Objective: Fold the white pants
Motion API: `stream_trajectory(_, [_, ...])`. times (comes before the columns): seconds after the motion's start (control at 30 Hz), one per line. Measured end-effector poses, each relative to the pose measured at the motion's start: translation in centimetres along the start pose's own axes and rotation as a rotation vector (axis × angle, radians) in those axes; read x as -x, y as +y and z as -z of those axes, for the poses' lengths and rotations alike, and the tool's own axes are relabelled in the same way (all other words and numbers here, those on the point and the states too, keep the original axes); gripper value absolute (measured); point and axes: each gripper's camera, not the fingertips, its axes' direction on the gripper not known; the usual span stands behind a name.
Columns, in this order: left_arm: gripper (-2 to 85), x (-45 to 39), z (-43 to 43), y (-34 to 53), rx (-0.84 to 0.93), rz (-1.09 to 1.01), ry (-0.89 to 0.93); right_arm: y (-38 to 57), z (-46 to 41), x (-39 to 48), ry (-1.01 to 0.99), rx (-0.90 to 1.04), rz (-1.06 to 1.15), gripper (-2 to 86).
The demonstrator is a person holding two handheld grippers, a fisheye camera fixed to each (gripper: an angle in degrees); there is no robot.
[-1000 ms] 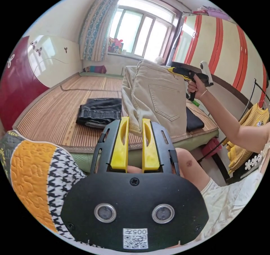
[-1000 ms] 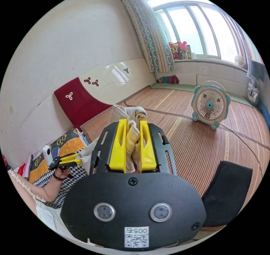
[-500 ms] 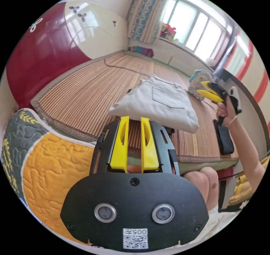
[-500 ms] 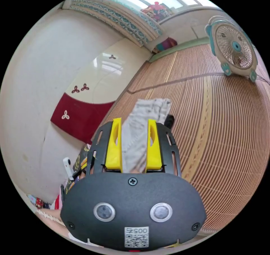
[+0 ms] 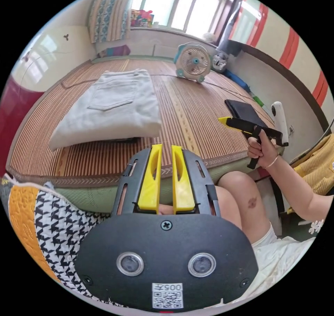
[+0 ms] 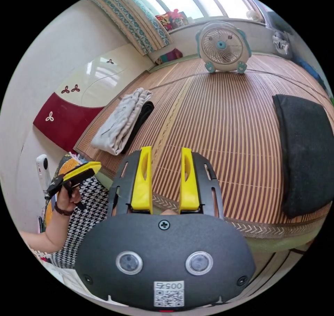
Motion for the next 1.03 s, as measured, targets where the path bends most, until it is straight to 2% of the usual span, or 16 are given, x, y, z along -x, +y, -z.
stream_trajectory(0.17, [5.9,-4.7,-2.3,-4.3,-0.027,-0.039,0.018,-2.0,-1.1,5.1,0.092,-0.121,0.076,11.8])
stream_trajectory(0.33, [5.9,-8.2,-5.9,-8.2,0.016,-0.104,0.028,-4.9,-4.3,6.0,0.125,-0.072,0.076,12.0])
stream_trajectory(0.7, [5.1,-9.4,-13.2,-14.6,0.047,-0.082,0.057,-7.2,-8.1,2.5,0.277,-0.002,0.042,12.2])
stream_trajectory(0.9, [4.8,-11.9,-16.5,-20.6,-0.013,-0.069,0.085,-7.9,-6.8,-1.1,0.453,-0.05,-0.052,12.1])
stream_trajectory(1.03, [4.7,-12.0,-19.5,-21.2,0.005,-0.053,0.095,-8.4,-5.6,-5.1,0.586,-0.071,-0.149,12.1])
